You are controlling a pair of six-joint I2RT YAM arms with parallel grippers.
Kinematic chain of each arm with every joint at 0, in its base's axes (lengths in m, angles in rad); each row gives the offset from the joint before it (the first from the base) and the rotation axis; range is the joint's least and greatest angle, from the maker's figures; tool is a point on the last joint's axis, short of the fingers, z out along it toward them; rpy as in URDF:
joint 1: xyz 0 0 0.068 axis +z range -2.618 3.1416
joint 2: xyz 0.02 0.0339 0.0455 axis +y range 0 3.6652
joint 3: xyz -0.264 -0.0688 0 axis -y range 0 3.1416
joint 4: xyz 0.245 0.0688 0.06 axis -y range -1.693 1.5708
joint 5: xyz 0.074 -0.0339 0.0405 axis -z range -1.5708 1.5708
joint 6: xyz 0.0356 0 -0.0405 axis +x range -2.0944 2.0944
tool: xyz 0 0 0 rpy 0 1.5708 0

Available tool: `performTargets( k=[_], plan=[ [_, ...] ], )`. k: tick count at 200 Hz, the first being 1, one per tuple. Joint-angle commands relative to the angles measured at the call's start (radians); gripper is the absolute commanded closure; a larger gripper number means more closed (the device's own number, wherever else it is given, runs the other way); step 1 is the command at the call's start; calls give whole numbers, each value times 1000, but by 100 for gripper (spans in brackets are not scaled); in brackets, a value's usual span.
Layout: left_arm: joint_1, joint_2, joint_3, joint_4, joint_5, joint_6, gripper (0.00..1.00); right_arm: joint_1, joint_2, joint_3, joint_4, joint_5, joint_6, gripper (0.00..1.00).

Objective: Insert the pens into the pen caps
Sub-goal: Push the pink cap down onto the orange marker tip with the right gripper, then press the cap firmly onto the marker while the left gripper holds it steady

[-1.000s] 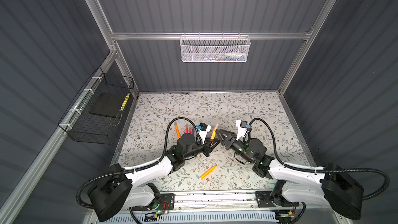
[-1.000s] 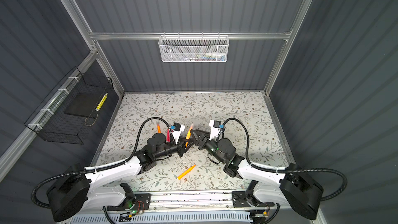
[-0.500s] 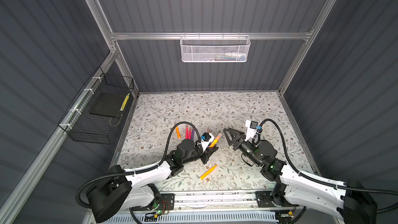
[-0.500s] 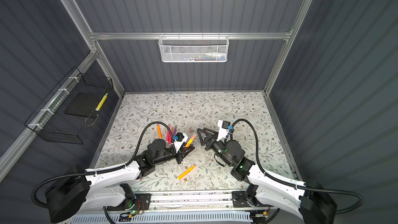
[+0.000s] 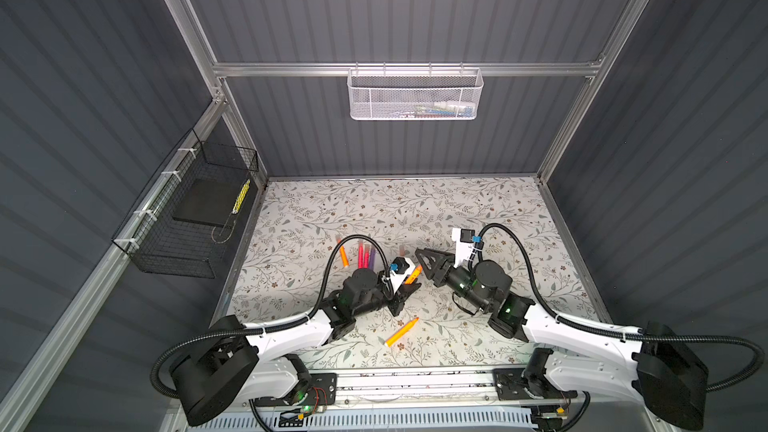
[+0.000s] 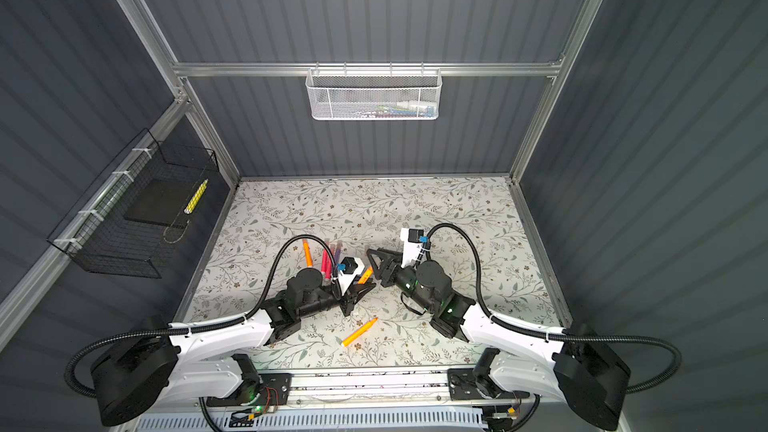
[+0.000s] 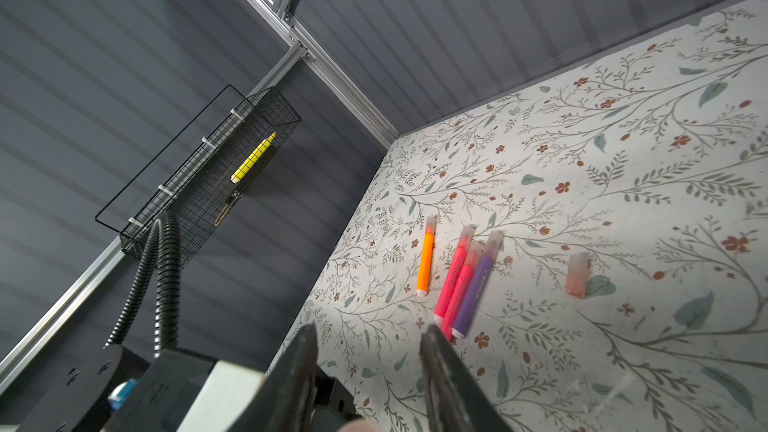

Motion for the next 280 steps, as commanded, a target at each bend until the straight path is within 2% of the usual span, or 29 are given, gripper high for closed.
performTargets(
  k=[1,37,56,91,117,128,207,250,280],
  plan=[
    [-8,16,35,7,-24,10,100,10,-2,27,3,-5,-9,63],
    [-7,-2,42,26,-76,-35,100,22,37,21,0,0,-2,92],
    [-7,-19,65,19,-116,-48,100,40,52,8,13,10,7,100],
    [22,-51,110,16,-145,-67,100,70,50,-30,36,44,16,100],
    [147,-59,129,90,-14,-146,100,108,64,-59,90,61,25,100],
    [183,-55,147,105,7,-170,100,125,82,-61,114,61,26,100],
    [217,-70,343,-28,74,-89,100,188,206,-6,145,31,14,100],
    [221,-82,456,-157,-52,21,100,232,231,44,87,19,13,100],
    [221,-88,500,-194,-100,89,100,252,254,78,45,1,28,100]
  ],
)
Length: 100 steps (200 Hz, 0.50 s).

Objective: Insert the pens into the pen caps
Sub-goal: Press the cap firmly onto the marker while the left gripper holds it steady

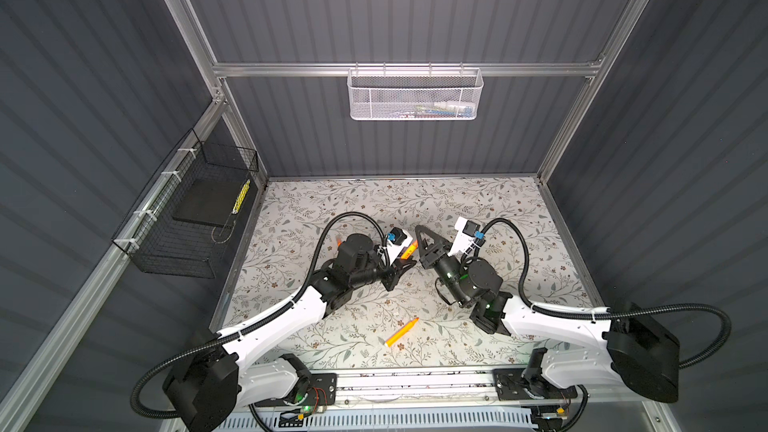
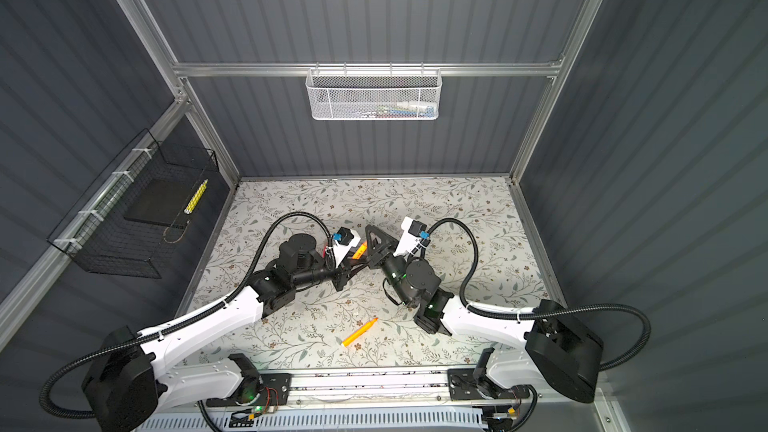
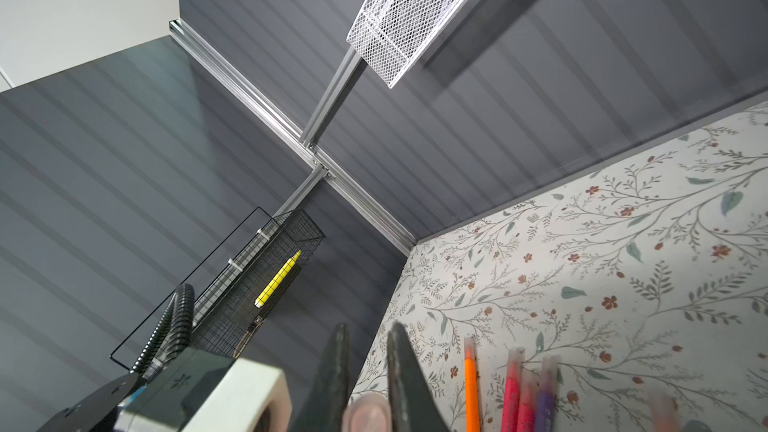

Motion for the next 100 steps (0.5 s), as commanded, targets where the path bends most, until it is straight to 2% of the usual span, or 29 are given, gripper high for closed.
performTargets(
  k=[1,49,87,100],
  plan=[
    [52,-30,173,269,-232,4,100,152,67,-32,-279,-313,25,100],
    [52,-35,152,291,-305,40,100,160,94,14,-367,-317,54,100],
    [52,-55,71,263,-282,-22,100,137,-6,-30,-378,-200,41,100],
    [52,-61,6,258,-267,-56,100,125,-50,-33,-414,-157,25,87]
  ],
)
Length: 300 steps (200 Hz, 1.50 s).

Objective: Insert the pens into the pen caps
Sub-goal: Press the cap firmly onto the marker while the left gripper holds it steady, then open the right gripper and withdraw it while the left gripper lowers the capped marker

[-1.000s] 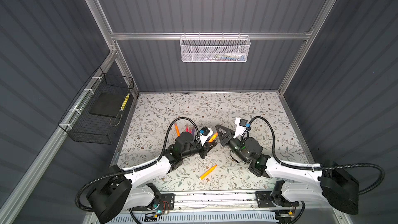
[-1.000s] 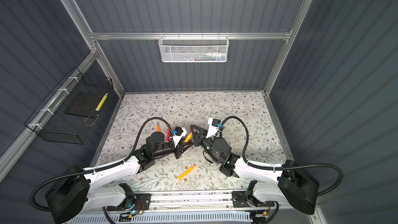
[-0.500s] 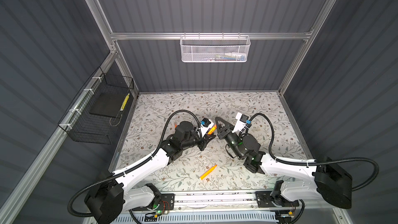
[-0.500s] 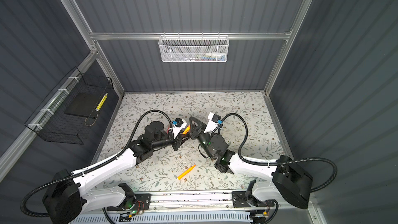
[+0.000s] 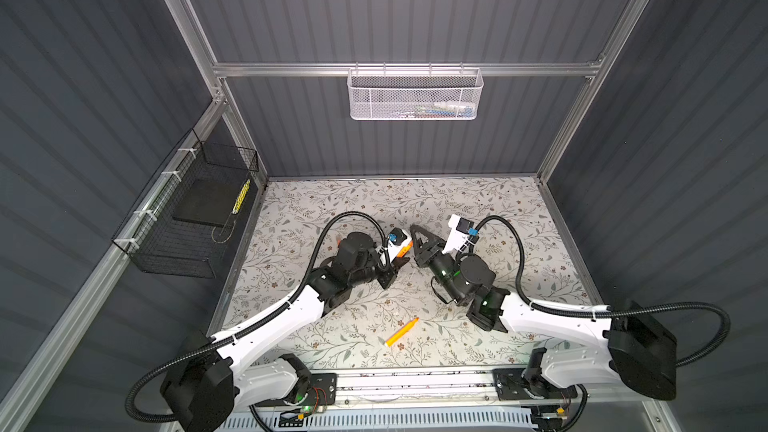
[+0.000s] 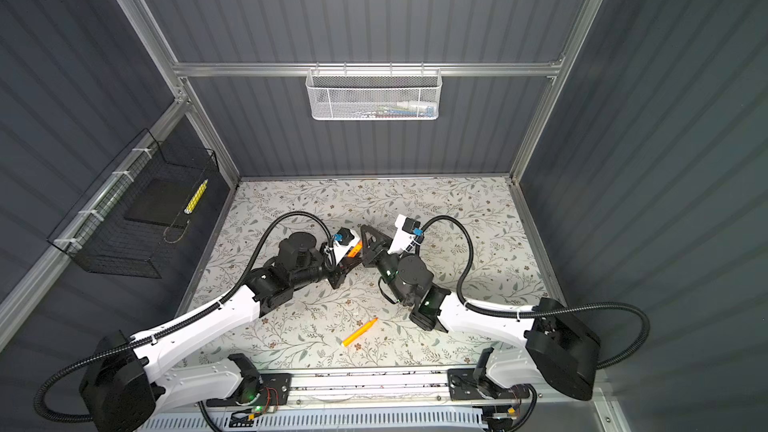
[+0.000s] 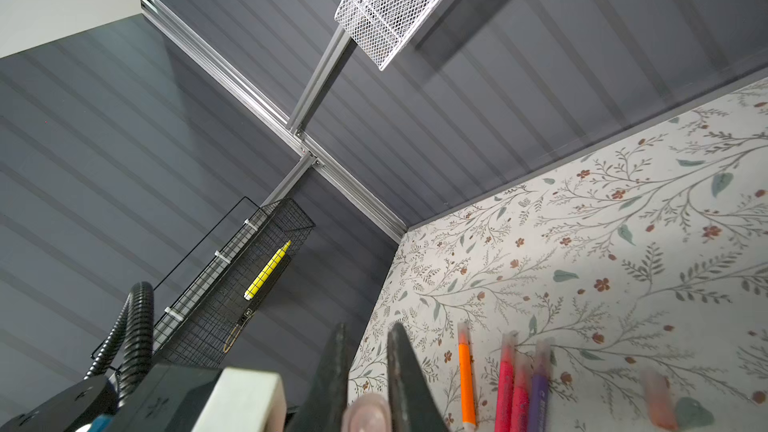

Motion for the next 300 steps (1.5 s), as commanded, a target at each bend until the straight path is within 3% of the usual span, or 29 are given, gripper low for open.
performTargets(
  k=[1,27,47,106,176,225,300],
  plan=[
    [55,-44,-14,341,-170,-160,100,108,-39,-75,-288,-170,4,85],
    [55,-15,-145,321,-180,-242,100,96,-151,-96,-393,-23,-15,53],
    [55,38,-214,317,-210,-295,100,83,-261,-152,-453,83,1,47],
    [53,267,-158,270,-245,-377,100,38,-412,-261,-531,148,58,45],
    [53,497,-95,336,-359,-437,100,22,-346,-246,-531,100,62,47],
    [53,567,-99,389,-418,-453,100,12,-325,-254,-512,95,66,47],
    [53,605,-93,407,-444,-460,81,-1,-305,-240,-517,79,58,46]
  ],
)
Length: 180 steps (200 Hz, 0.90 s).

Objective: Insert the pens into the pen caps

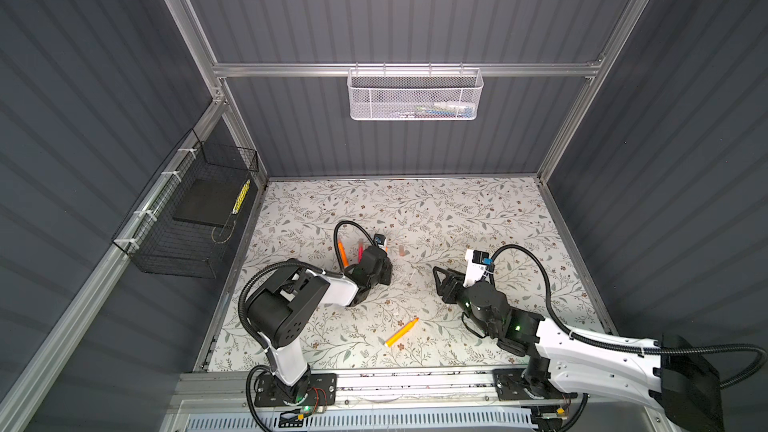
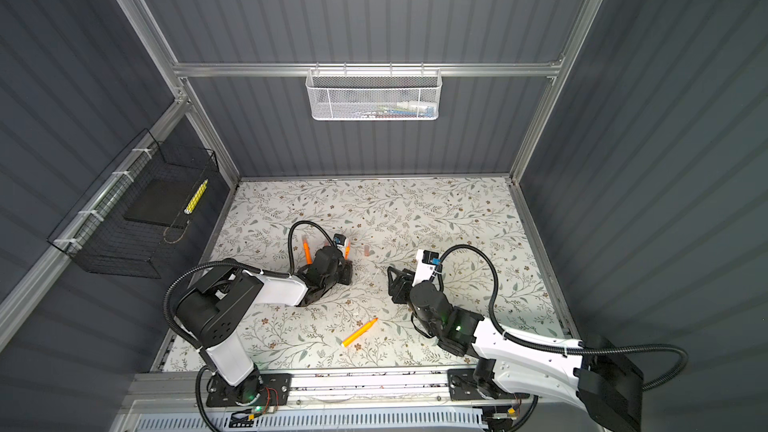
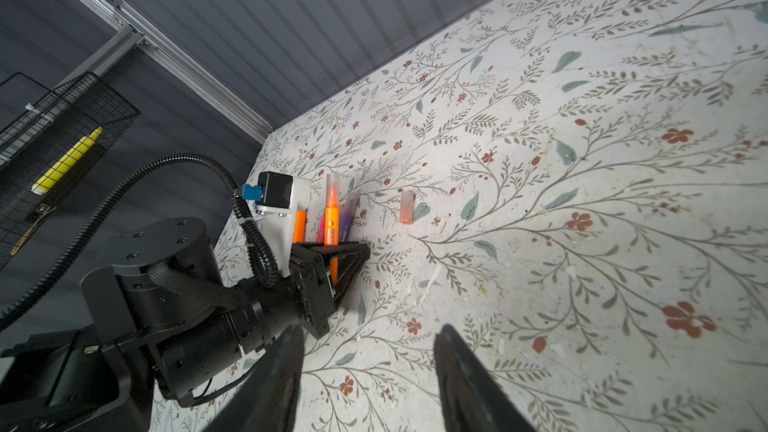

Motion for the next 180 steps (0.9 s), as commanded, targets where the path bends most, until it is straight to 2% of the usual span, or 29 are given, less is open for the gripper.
performTargets(
  k=[1,24,40,72,112,154,180],
  plan=[
    [-6,18,16,-20,-14,-16,81,-6,1,13,0,-4,0,46],
    [-6,12,20,-26,-30,-13,81,-9,-9,7,3,5,-5,46],
    [-5,15,21,-29,-38,-14,77,-11,-13,-11,25,0,-2,46],
    [-6,16,36,-55,-49,-12,77,-17,-37,-1,-22,2,-6,47],
    [-6,-4,60,-76,-71,1,71,-19,-79,-35,-9,6,0,48],
    [-6,-112,137,-186,-87,65,60,-19,-115,-27,-38,12,-11,49],
    [-8,-254,115,-225,-20,95,52,-21,-141,-26,-47,7,-17,48]
  ],
)
